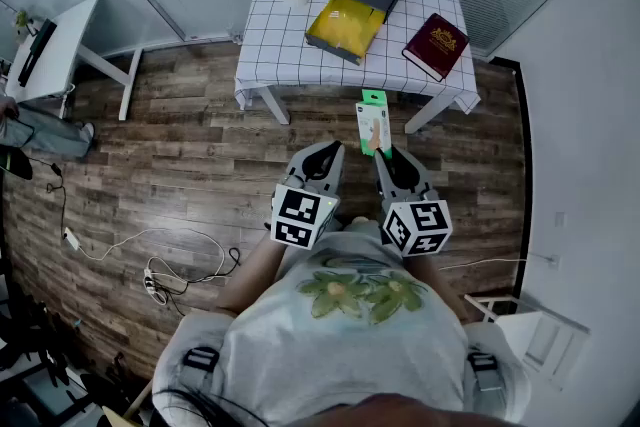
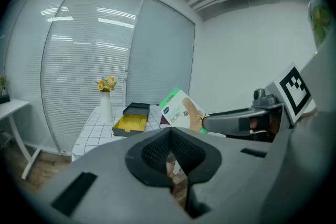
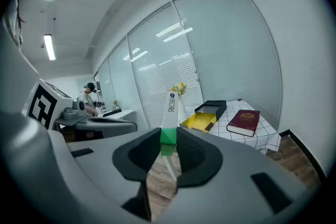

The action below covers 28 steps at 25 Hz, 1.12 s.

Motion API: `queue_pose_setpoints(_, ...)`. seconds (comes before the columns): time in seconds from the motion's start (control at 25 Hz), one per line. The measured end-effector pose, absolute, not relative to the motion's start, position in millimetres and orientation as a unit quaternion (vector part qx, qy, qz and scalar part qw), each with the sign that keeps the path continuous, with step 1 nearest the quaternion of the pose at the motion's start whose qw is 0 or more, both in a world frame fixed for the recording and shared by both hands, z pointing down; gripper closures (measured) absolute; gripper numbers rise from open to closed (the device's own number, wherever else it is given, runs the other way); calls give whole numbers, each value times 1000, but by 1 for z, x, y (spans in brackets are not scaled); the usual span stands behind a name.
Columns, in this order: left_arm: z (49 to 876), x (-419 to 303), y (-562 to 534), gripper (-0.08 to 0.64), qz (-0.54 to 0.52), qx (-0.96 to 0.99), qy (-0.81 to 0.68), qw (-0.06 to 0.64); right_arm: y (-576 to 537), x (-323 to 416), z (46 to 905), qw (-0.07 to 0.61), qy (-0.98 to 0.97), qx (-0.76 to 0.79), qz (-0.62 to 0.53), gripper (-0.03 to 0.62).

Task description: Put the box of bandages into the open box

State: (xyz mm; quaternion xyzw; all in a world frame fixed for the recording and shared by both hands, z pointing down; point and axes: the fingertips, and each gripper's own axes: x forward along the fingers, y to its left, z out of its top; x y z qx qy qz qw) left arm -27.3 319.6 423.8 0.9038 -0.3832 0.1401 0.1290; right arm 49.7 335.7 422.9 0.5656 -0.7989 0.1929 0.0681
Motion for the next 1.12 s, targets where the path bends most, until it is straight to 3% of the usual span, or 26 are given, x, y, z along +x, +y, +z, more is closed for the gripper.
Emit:
queue_pose_setpoints(0.52, 434, -45, 313, 554, 134, 914, -362, 127, 339, 41, 433, 52, -777, 594, 202, 501)
queue_pose_setpoints(1.12, 426, -46, 232, 554, 128, 905, -387, 120, 254, 64, 430, 45, -783, 589, 195, 500)
